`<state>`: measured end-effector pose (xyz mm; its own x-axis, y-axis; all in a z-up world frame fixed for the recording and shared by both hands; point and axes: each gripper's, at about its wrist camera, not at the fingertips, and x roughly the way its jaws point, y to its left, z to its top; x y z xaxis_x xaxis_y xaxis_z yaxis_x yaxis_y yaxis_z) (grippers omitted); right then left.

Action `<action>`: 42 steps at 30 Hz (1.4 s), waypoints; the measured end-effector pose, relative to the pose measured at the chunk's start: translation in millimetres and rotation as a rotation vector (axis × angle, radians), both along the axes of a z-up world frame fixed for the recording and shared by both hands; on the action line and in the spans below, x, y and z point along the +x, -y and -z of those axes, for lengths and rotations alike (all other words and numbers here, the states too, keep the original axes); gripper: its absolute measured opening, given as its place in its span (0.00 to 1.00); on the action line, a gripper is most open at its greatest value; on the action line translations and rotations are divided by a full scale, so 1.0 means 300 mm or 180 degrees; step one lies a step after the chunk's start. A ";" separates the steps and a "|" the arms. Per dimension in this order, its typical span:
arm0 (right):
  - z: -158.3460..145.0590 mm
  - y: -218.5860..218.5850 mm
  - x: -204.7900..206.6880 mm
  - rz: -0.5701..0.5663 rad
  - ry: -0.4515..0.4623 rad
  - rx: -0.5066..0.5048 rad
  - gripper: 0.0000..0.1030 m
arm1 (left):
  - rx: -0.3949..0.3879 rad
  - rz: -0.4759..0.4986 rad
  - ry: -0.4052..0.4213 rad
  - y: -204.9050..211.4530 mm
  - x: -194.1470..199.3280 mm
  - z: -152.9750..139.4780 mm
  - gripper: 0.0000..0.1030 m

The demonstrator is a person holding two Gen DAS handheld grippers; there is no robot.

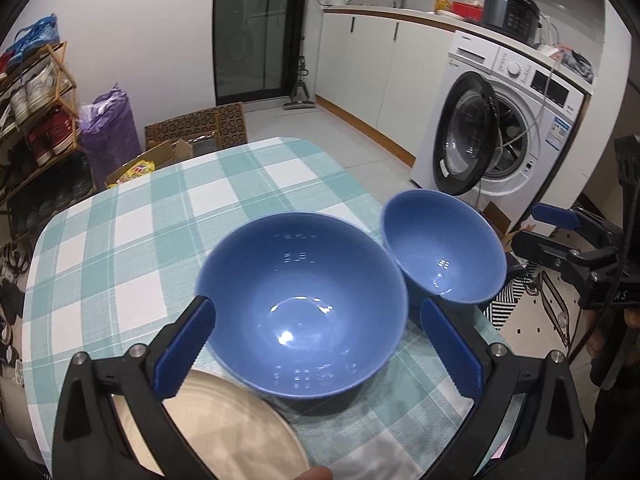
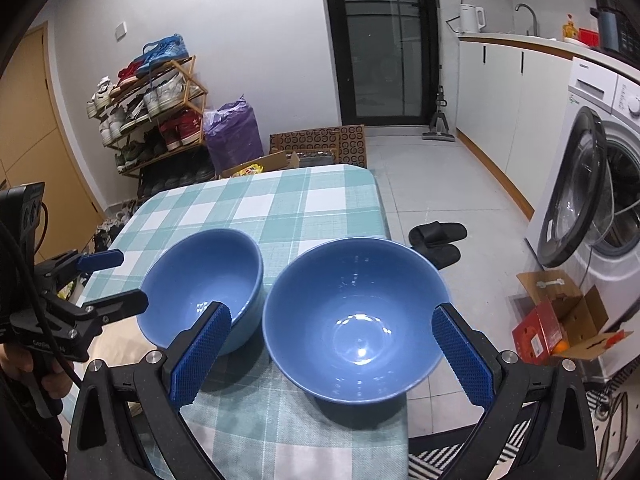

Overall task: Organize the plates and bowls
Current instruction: 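Pull both tools back and move toward the remaining blue bowl, then close both grippers on the rim of the remaining blue bowl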

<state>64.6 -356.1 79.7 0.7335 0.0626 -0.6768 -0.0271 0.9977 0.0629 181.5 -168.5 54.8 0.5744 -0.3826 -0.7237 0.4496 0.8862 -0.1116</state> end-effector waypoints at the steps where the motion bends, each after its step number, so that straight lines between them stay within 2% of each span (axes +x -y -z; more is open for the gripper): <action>1: -0.002 0.008 -0.004 0.0016 0.0001 0.0002 0.99 | 0.0002 0.0021 -0.0001 0.010 -0.003 0.000 1.00; 17: 0.031 0.135 -0.071 0.0209 -0.0038 0.0101 0.99 | -0.0051 0.0397 0.0015 0.145 -0.051 -0.005 0.98; 19: 0.031 0.147 -0.083 0.0234 -0.0035 0.0111 0.99 | -0.0065 0.0452 0.0024 0.163 -0.057 -0.007 0.92; 21: 0.032 0.165 -0.090 0.0263 -0.0036 0.0132 0.99 | -0.0071 0.0506 0.0029 0.182 -0.061 -0.007 0.91; 24: 0.037 0.190 -0.104 0.0319 -0.0043 0.0149 0.99 | -0.0102 0.0598 -0.0023 0.205 -0.068 -0.001 0.80; 26: 0.043 0.203 -0.110 0.0345 -0.0052 0.0169 0.99 | -0.0114 0.0629 -0.0045 0.221 -0.073 0.003 0.80; 27: 0.044 0.210 -0.115 0.0358 -0.0059 0.0176 0.99 | -0.0134 0.0653 -0.0047 0.226 -0.076 0.003 0.76; 28: 0.047 0.216 -0.119 0.0370 -0.0061 0.0180 0.99 | -0.0165 0.0673 -0.0055 0.231 -0.079 0.004 0.67; 32: 0.050 0.236 -0.130 0.0409 -0.0057 0.0194 0.99 | -0.0227 0.0742 -0.0159 0.254 -0.082 0.013 0.60; 34: 0.050 0.244 -0.137 0.0419 -0.0049 0.0206 0.99 | -0.0254 0.0768 -0.0190 0.263 -0.086 0.015 0.52; 42: 0.068 0.261 -0.143 0.0436 -0.0089 0.0250 0.99 | -0.0264 0.0730 -0.0348 0.295 -0.090 0.042 0.51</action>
